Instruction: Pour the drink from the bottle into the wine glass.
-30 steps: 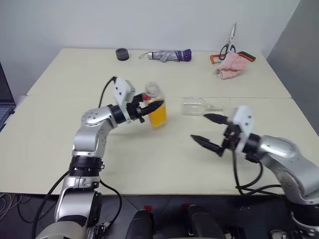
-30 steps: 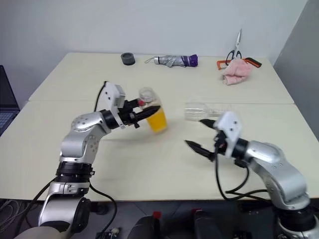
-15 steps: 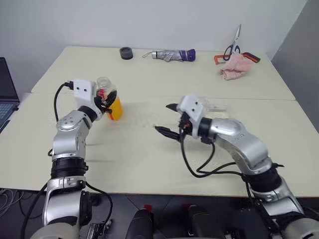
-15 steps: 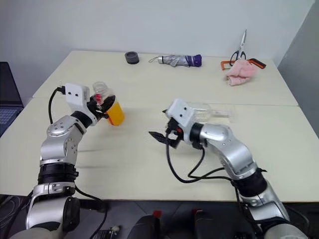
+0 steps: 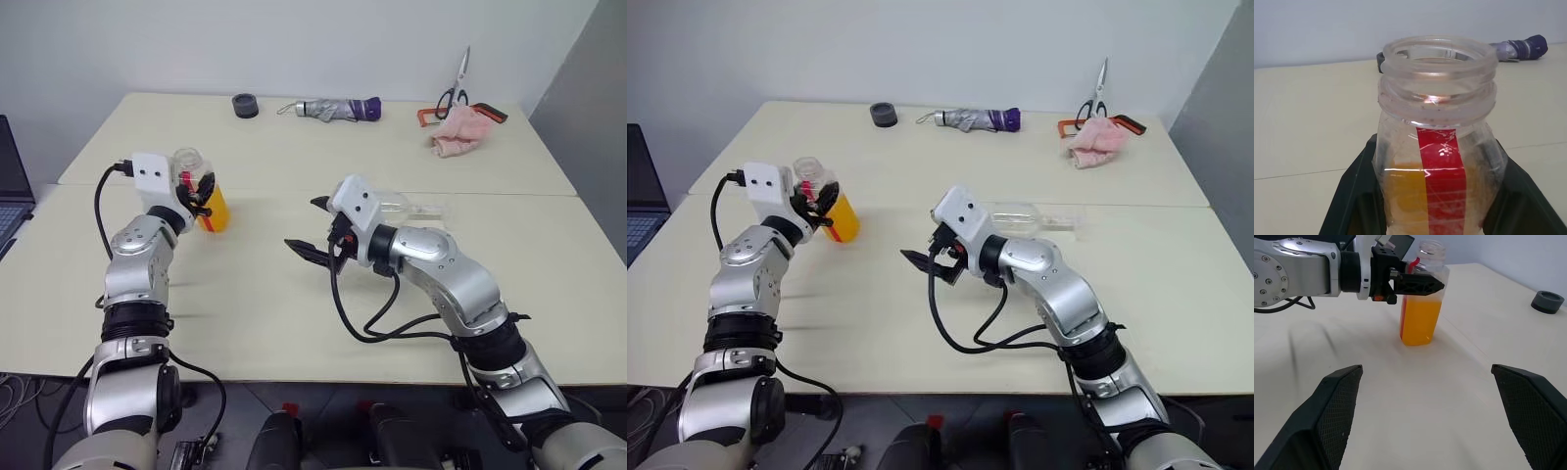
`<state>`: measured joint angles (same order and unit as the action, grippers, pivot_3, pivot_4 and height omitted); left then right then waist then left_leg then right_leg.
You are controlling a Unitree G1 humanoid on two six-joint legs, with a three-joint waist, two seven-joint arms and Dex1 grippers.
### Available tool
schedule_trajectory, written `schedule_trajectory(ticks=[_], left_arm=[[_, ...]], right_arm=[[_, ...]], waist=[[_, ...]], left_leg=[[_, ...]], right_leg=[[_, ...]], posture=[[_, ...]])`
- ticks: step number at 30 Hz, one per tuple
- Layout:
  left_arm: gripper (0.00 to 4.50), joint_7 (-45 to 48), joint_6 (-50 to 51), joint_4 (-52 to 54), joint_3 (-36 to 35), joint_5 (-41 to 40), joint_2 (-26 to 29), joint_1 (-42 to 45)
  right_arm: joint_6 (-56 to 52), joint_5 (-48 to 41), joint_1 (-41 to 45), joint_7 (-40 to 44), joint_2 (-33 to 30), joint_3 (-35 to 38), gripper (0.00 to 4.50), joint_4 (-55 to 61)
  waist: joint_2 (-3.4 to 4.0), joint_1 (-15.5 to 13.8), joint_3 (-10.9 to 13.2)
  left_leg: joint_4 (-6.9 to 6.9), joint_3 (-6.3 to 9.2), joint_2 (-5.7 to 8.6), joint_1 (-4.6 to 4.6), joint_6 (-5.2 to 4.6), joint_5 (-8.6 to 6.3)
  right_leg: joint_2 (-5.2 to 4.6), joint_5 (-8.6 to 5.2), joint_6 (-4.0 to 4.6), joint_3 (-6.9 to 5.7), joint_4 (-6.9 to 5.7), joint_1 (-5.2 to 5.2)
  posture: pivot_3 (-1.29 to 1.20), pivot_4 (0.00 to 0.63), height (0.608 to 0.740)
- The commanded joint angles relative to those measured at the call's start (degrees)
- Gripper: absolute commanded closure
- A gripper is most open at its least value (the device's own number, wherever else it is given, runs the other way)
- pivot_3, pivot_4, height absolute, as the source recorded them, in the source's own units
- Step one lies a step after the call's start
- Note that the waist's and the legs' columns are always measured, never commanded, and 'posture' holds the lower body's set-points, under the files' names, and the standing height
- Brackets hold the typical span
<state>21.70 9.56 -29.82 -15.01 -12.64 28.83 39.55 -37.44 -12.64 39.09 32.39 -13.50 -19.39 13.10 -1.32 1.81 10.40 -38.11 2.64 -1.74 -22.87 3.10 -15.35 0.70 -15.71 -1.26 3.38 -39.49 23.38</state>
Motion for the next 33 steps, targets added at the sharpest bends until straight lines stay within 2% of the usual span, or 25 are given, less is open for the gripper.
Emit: schedule_trajectory(ticks=[1, 6, 7, 15, 21, 24, 27, 33], left_arm=[[1.70, -1.10, -0.80, -1.01, -1.64, -0.69, 0.40, 1.15], [0.11, -0.66, -1.09, 0.53, -1.61, -1.01, 0.31, -0.15], [0.05, -0.59, -1.02, 1.07, -1.59, -1.07, 0.31, -0.63], [0.05, -3.32, -1.52, 8.06, -1.46, 0.09, -0.39, -7.05], [0.05, -4.40, -3.34, 12.11, -0.97, 1.23, -0.94, -12.62], [0.05, -5.29, -6.24, 13.98, -0.65, 2.84, -1.00, -15.56], [0.05, -5.22, -9.47, 18.95, 0.04, 4.49, -1.15, -20.47], [0.05, -0.80, -8.57, 29.18, 1.46, 4.09, -0.10, -30.60]], right_arm=[[0.27, -0.03, 1.41, 0.38, 0.50, 0.71, 0.00, 1.43], [-0.21, -0.26, 1.14, 0.67, 0.66, 0.84, 0.00, 2.14], [-0.32, -0.28, 1.05, 0.72, 0.64, 0.84, 0.00, 2.29], [-2.25, -1.55, -1.11, 1.35, -0.68, 1.85, 0.00, 4.23], [-1.28, -2.21, -6.22, 3.62, -4.99, 1.58, 0.00, 8.76], [1.95, 0.28, -9.87, 3.22, -8.14, 1.15, 0.00, 10.56], [3.62, 3.30, -13.25, -1.97, -8.45, 3.74, 0.00, 11.50], [8.57, 12.91, -20.39, -8.06, -13.52, 5.83, 0.00, 15.39]], waist=[[0.00, 0.02, 0.00], [0.00, 0.02, 0.00], [0.00, 0.03, 0.00], [0.00, 0.02, 0.00], [-0.01, 0.01, 0.00], [-0.01, -0.02, 0.00], [-0.02, -0.05, -0.01], [-0.02, -0.09, -0.01]], left_leg=[[0.00, 0.00, 0.00, 0.00, 0.00, 0.00], [0.00, 0.04, 0.00, -0.04, 0.01, 0.00], [0.00, 0.03, 0.01, -0.04, 0.01, 0.00], [0.02, 0.12, 0.00, -0.04, 0.01, 0.00], [0.02, 0.15, 0.01, -0.06, 0.01, 0.00], [0.03, 0.15, 0.01, -0.05, 0.00, 0.00], [0.04, 0.14, -0.01, -0.03, 0.00, 0.00], [0.09, 0.11, -0.01, -0.02, 0.01, 0.00]], right_leg=[[0.00, 0.00, 0.00, 0.00, -0.01, 0.00], [0.00, 0.00, 0.00, -0.05, 0.00, 0.01], [0.00, 0.00, 0.00, -0.04, 0.00, 0.01], [-0.02, 0.00, 0.00, -0.01, 0.00, 0.04], [-0.06, 0.00, 0.00, -0.01, 0.03, 0.04], [-0.06, 0.00, 0.00, 0.00, 0.06, 0.03], [-0.06, -0.01, 0.00, 0.03, 0.06, 0.02], [-0.07, -0.01, -0.01, 0.07, 0.09, 0.02]], posture=[[0.00, 0.150, 0.740], [0.00, 0.150, 0.740], [0.00, 0.150, 0.740], [0.00, 0.150, 0.740], [0.00, 0.150, 0.740], [0.00, 0.150, 0.740], [0.00, 0.150, 0.740], [0.00, 0.150, 0.740]])
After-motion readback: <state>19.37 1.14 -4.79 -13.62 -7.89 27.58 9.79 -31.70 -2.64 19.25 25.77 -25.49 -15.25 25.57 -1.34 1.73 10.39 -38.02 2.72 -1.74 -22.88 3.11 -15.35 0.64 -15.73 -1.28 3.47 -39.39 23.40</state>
